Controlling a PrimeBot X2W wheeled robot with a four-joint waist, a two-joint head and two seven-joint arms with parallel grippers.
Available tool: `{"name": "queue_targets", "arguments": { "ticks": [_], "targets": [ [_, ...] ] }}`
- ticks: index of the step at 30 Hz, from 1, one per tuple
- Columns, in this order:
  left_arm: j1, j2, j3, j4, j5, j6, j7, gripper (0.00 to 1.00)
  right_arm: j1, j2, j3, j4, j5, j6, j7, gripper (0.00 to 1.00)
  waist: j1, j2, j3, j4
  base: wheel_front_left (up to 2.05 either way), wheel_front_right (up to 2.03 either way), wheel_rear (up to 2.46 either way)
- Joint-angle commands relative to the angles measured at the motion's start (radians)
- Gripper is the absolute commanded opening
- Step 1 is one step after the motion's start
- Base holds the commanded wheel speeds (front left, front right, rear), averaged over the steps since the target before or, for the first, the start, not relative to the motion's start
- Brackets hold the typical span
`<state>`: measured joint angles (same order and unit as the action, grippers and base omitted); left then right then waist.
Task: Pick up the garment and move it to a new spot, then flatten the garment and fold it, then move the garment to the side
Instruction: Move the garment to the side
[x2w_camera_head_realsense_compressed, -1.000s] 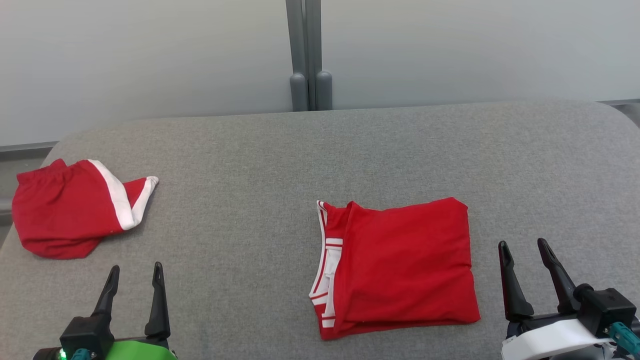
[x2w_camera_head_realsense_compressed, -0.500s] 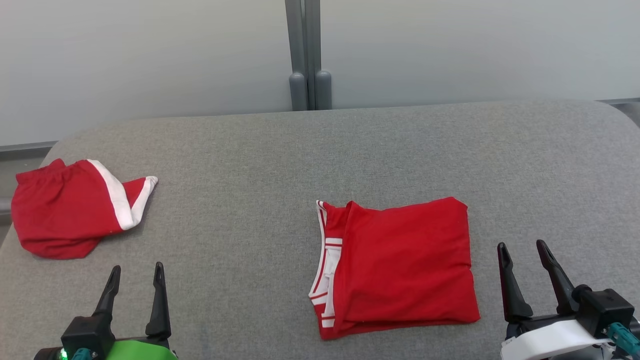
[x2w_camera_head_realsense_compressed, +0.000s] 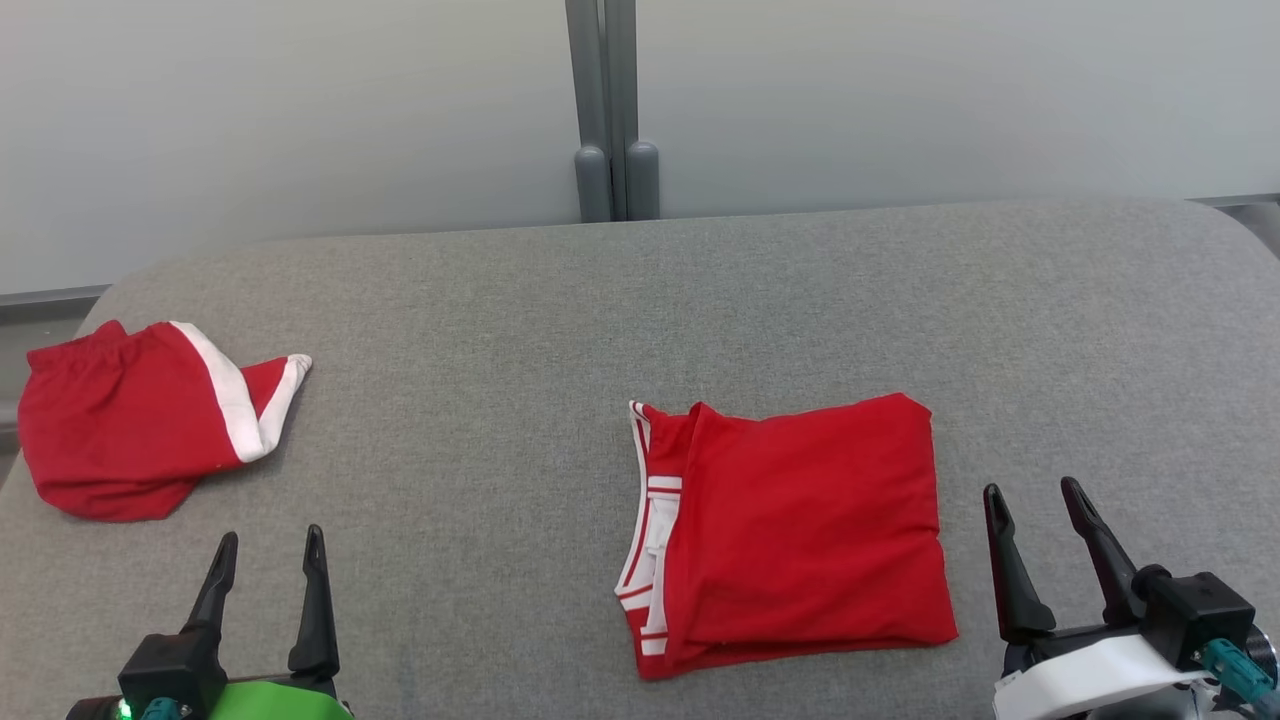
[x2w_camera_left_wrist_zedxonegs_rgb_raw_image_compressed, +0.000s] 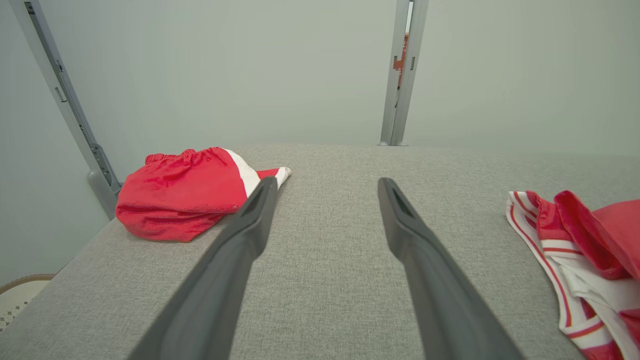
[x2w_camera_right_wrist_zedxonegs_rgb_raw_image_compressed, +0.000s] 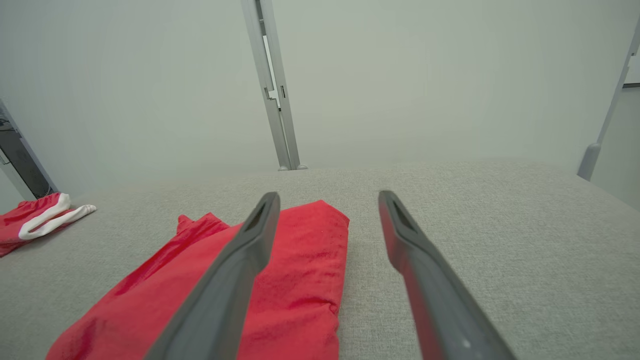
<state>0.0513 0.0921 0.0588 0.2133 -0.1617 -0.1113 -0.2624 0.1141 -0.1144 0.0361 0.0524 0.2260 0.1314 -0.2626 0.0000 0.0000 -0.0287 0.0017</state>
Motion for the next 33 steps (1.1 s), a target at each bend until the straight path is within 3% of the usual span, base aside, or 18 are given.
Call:
{"name": "queue_targets", "arguments": {
  "ticks": [1, 11, 33],
  "targets": [
    [-0.01, -0.002, 0.003, 0.002, 0.012, -0.002, -0.003, 1.0, -0.021, -0.008, 0.006, 0.003, -0.004, -0.002, -0.003, 1.0, 0.0, 0.0, 0.001, 0.0, 0.0, 0.0, 0.0],
    [-0.023, -0.009, 0.0, 0.006, 0.016, -0.007, -0.003, 1.0, -0.16, -0.052, 0.058, 0.12, -0.002, -0.002, 0.003, 1.0, 0.0, 0.0, 0.011, 0.015, 0.0, 0.0, 0.0],
    [-0.087, -0.017, -0.028, 0.023, 0.016, -0.016, -0.003, 1.0, -0.38, -0.033, 0.117, 0.677, 0.045, -0.002, 0.006, 1.0, 0.0, 0.0, 0.115, 0.067, 0.0, 0.0, 0.0]
  ]
}}
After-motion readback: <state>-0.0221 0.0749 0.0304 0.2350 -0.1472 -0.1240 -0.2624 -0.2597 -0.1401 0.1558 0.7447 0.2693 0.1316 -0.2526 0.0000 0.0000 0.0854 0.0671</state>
